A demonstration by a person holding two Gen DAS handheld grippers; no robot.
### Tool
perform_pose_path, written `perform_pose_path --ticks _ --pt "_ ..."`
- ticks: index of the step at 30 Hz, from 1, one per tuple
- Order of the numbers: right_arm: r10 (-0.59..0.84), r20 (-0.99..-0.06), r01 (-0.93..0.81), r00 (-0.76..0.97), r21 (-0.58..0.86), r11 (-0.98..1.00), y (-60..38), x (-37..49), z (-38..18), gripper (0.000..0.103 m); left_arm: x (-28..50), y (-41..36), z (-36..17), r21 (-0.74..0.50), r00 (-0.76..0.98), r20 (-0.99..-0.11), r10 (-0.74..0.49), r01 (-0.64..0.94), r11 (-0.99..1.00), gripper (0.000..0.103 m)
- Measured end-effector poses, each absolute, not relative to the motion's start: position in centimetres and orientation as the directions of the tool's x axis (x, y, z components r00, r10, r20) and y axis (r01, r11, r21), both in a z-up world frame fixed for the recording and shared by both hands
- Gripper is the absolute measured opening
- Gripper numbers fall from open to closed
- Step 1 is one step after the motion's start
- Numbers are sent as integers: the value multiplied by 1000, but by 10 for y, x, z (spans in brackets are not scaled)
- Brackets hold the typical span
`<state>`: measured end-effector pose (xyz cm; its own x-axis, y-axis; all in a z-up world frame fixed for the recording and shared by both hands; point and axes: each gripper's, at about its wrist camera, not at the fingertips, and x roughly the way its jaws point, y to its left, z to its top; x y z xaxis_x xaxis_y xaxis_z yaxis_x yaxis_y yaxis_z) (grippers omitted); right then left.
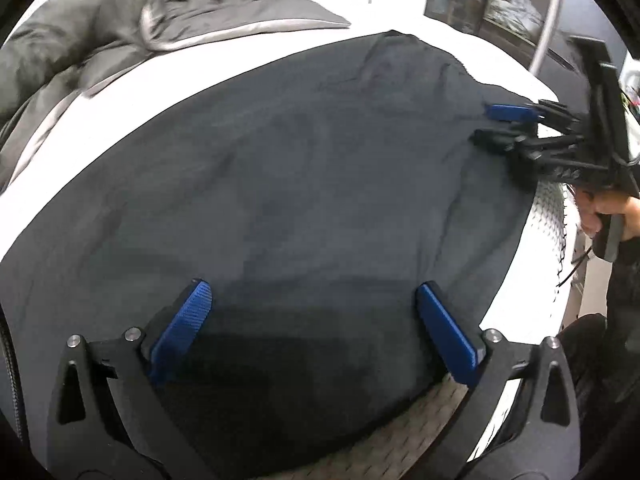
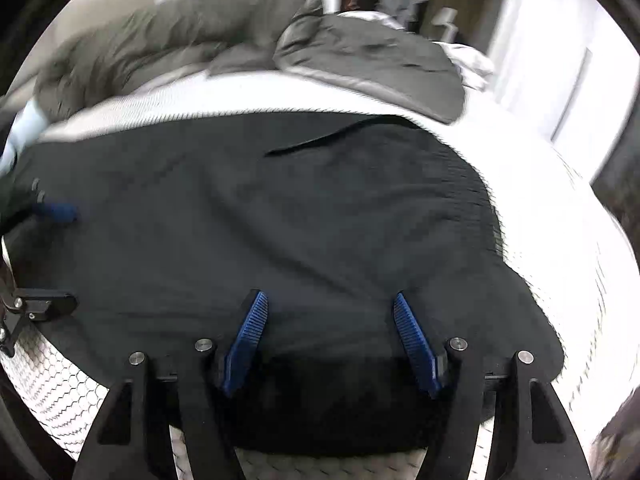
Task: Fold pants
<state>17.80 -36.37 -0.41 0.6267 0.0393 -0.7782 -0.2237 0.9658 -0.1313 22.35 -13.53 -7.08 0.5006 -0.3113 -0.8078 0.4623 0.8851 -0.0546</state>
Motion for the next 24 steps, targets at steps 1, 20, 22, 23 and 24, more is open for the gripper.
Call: perform_pose_path --ticks 1,20,22,23,24 --pt "47 -768 -213 639 -118 970 -364 173 1 67 220 -126 -70 -51 511 -807 -296 439 897 102" --pt "95 -840 -376 534 -136 917 -259 162 -19 87 162 97 -69 -20 571 -821 -31 25 999 99" --pt "121 -832 -362 541 -101 927 -265 160 -11 87 155 110 -59 -59 598 -799 -59 20 998 97" --pt "121 -822 -354 557 -102 930 -260 162 -7 87 155 112 -54 -80 614 -786 -73 17 997 97" --pt "136 -803 -356 581 -100 929 -253 161 -1 87 157 112 -48 -95 629 -773 -80 11 995 97"
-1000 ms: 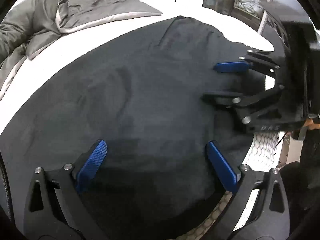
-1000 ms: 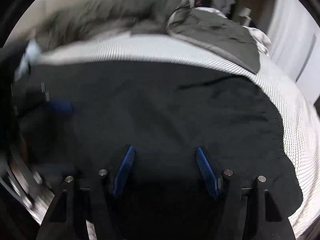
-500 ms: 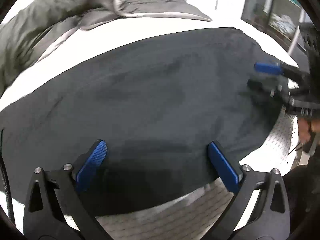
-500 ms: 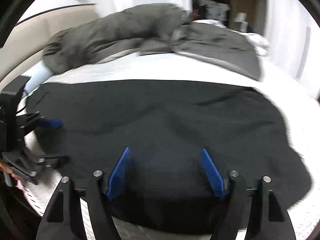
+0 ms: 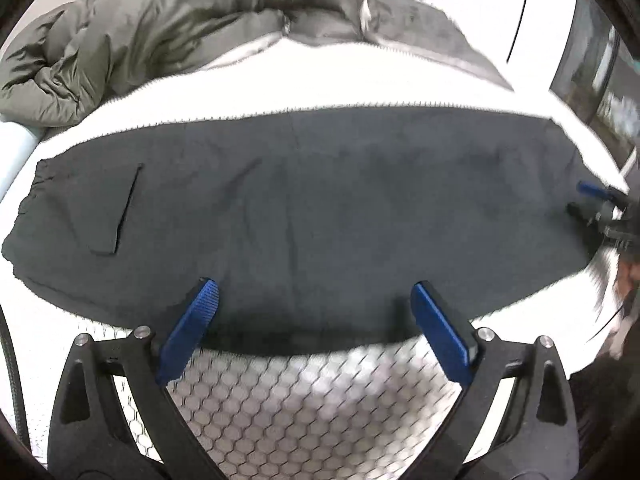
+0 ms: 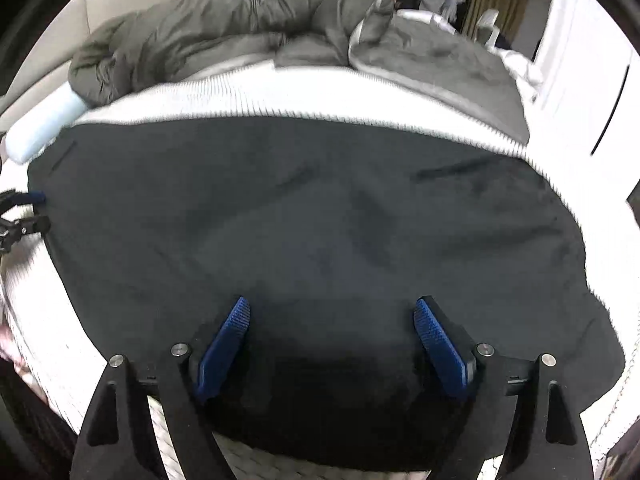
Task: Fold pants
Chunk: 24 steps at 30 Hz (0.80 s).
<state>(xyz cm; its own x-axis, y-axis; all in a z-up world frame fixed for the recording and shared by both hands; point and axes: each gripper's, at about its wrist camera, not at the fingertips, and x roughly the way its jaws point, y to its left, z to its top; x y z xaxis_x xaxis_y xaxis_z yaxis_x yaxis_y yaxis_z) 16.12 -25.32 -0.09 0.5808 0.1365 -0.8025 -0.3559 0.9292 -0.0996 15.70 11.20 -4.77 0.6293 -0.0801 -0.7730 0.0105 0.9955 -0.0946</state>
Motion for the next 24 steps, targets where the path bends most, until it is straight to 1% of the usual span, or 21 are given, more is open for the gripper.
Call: perform_pose_path --ticks 3,4,5,7,9,10,11,14,15,16,18,20,22,24 --pt "243 -770 -413 591 -30 910 -219 157 10 87 177 97 -40 -108 647 -755 -107 38 993 97" --pt "260 -770 -429 583 -20 903 -206 160 9 87 189 85 -41 -104 642 -759 -114 53 993 97" --pt "266 -772 -446 577 -25 895 -188 164 8 87 202 75 -43 -88 626 -772 -110 66 994 95" --pt "259 -788 -499 559 -71 863 -148 170 -3 87 222 61 -55 -39 591 -803 -76 75 996 88" --pt "214 -807 -529 551 -140 837 -126 178 -14 87 232 56 -69 3 550 -835 -26 52 999 88" --pt "169 -826 -534 538 -178 826 -122 185 -23 87 233 59 -73 -8 541 -841 -33 48 999 88" --pt "156 -831 -530 535 -186 827 -125 188 -27 87 233 62 -73 -21 545 -838 -43 45 999 88" --pt "80 -831 -441 550 -208 873 -163 196 -24 87 218 87 -71 53 559 -827 58 -25 998 89" --pt "18 -823 -380 568 -242 893 -182 202 -23 87 215 97 -71 70 561 -824 85 -49 996 91" --pt "-18 -819 -334 574 -255 907 -196 206 -22 87 209 109 -72 74 562 -820 107 -81 994 96" --pt "-40 -828 -228 560 -201 953 -241 211 -22 87 201 125 -70 97 561 -811 164 -148 984 95" --pt "-49 -824 -172 565 -176 969 -260 212 -18 87 199 127 -64 82 567 -810 149 -142 986 87" --pt "-27 -820 -160 572 -144 977 -264 211 -9 87 199 118 -52 3 598 -800 56 -89 996 86" --pt "34 -810 -203 586 -106 973 -248 210 3 87 211 106 -42 -36 613 -790 -2 -43 998 86"
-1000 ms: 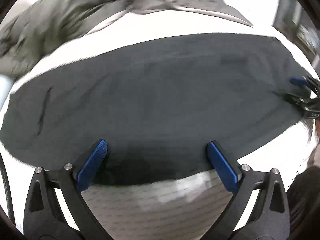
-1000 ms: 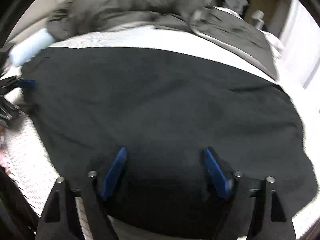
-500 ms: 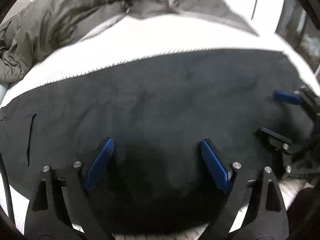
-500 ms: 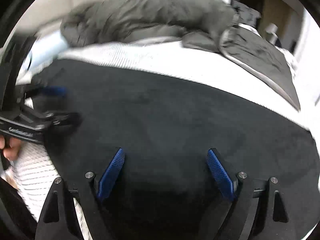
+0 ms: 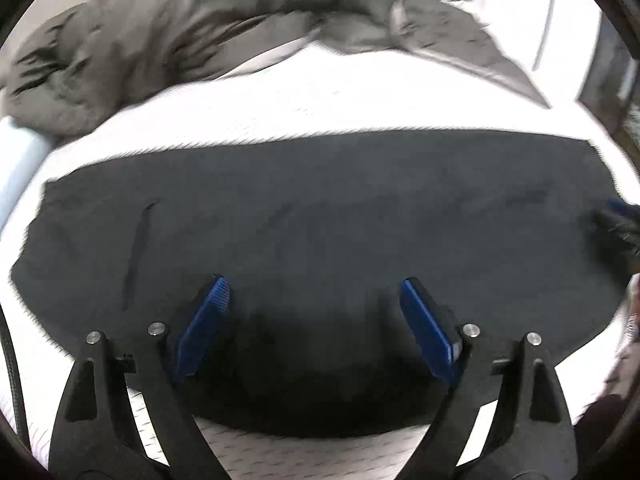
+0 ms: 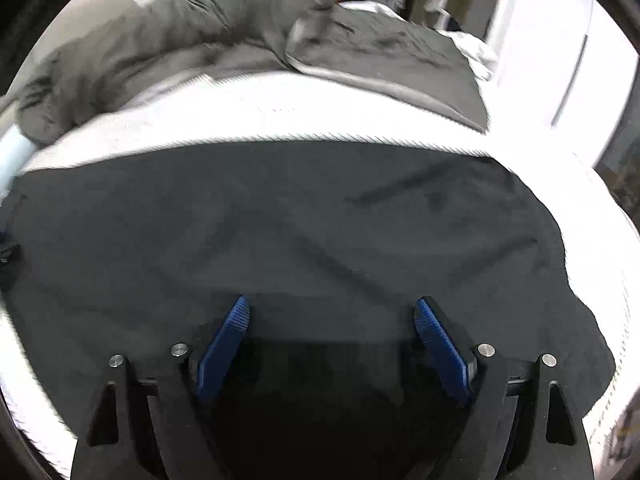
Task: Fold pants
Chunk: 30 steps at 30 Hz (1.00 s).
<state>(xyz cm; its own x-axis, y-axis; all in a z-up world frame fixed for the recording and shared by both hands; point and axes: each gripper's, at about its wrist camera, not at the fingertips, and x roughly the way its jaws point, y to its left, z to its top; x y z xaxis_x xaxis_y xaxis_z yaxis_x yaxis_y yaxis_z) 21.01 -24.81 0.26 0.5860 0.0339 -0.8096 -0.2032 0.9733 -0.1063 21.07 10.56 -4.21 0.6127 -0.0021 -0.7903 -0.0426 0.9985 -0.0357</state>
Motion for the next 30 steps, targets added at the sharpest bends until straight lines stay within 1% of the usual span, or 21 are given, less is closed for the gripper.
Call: perform_pose_path --ticks 3,6,7,8,9,10,11,12,14,15,16,17,18,19,22,24,27,28,30 --pt "118 -814 -318 569 -85 944 -202 221 12 87 244 75 -37 -16 612 -791 -24 18 1000 86" --pt "179 -836 -439 519 -81 895 -154 234 4 87 272 42 -47 58 604 -797 3 72 996 87" --pt "187 -856 -475 483 -77 877 -141 240 -6 87 278 34 -55 88 581 -814 24 82 993 86" --pt "164 -868 -481 469 -96 871 -137 244 -14 87 283 30 -65 105 555 -831 39 88 991 86" --pt "104 -877 -483 468 -155 862 -132 247 -25 87 284 32 -71 93 547 -836 29 90 992 86" --pt "96 -875 -488 474 -170 856 -135 247 -27 87 285 38 -72 55 548 -837 -2 88 995 86" --pt "103 -872 -477 479 -160 864 -144 247 -24 87 285 47 -73 41 547 -837 -6 73 997 86" --pt "74 -868 -434 490 -170 885 -160 249 -21 87 284 58 -73 55 548 -836 24 41 998 86" --pt "-18 -851 -331 525 -223 917 -196 254 -16 87 281 87 -75 93 548 -830 103 -46 995 88" --pt "-88 -841 -246 534 -254 935 -221 258 -16 87 279 104 -78 95 545 -828 134 -99 991 88" --pt "-114 -835 -189 538 -252 949 -240 260 -15 87 277 115 -79 78 543 -828 138 -132 988 91" --pt "-133 -832 -110 538 -226 968 -264 263 -14 87 278 127 -79 56 544 -827 140 -169 984 90" --pt "-142 -831 -67 538 -209 976 -276 263 -11 87 276 135 -78 39 545 -827 142 -195 980 88" --pt "-135 -830 -57 540 -196 979 -280 262 -9 87 274 139 -75 16 550 -825 130 -206 978 83" --pt "-100 -815 -82 570 -178 981 -271 257 4 87 269 133 -62 -106 584 -811 17 -175 979 83" --pt "-17 -814 -161 580 -135 978 -246 253 11 87 276 119 -55 -134 596 -802 -34 -125 983 83" --pt "94 -826 -270 555 -72 960 -206 258 12 87 297 86 -57 -134 583 -806 -101 -14 991 83" --pt "116 -832 -299 542 -62 952 -192 262 11 87 307 74 -61 -108 570 -816 -96 13 994 83" --pt "138 -844 -390 517 -89 916 -154 264 2 87 317 53 -72 -27 535 -843 -50 50 998 83"
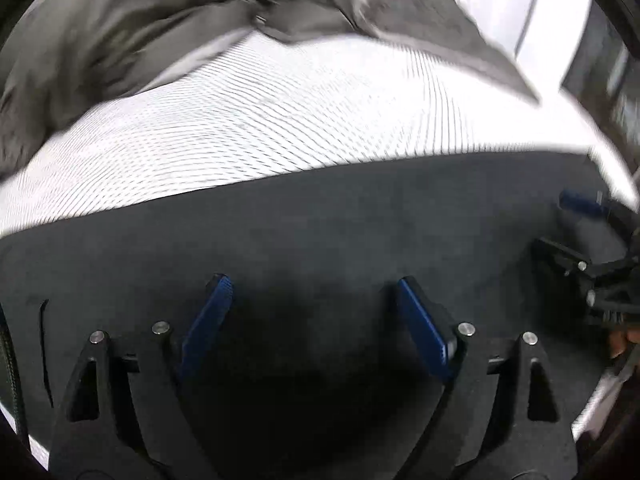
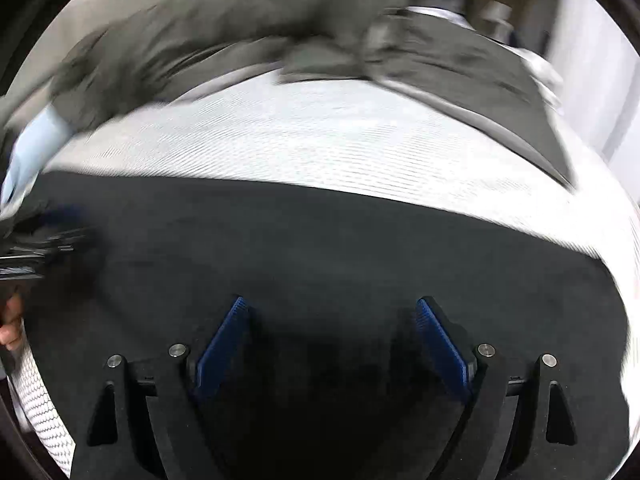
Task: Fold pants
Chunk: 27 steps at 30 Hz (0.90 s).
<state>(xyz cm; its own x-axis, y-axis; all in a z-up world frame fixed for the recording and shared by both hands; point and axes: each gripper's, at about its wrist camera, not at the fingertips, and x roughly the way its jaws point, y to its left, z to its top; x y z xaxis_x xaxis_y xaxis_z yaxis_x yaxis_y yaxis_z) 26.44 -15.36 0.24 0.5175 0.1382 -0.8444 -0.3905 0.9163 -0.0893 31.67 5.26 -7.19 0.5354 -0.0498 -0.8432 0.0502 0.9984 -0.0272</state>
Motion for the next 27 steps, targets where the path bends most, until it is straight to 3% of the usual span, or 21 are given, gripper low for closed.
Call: perform_pose_path --ticks 4,9,11,13,16,21,25,27 --pt "75 -869 -475 490 -194 858 -119 268 -24 87 320 56 -81 50 529 -848 33 17 999 88" --pt "-80 -846 -217 527 -225 950 -208 289 -19 92 318 114 -74 76 535 -832 148 -154 985 90" --pt "-136 -839 -115 527 -229 967 -236 294 -15 92 317 122 -68 27 538 -834 121 -178 984 84" --pt "-103 -835 -83 540 -175 981 -243 291 -5 92 319 119 -59 -5 552 -828 96 -180 984 78" --pt "-8 -814 -175 580 -135 975 -204 284 11 92 329 92 -41 -124 605 -794 -64 -58 991 83" --pt "57 -830 -385 555 -196 902 -114 277 -14 92 370 39 -64 -93 543 -836 -78 0 996 83" --pt "6 -859 -339 512 -195 920 -111 284 -34 97 374 46 -76 -2 542 -840 16 -33 999 82" --pt "-40 -855 -271 518 -209 940 -131 289 -31 97 365 81 -76 79 536 -833 140 -135 988 82"
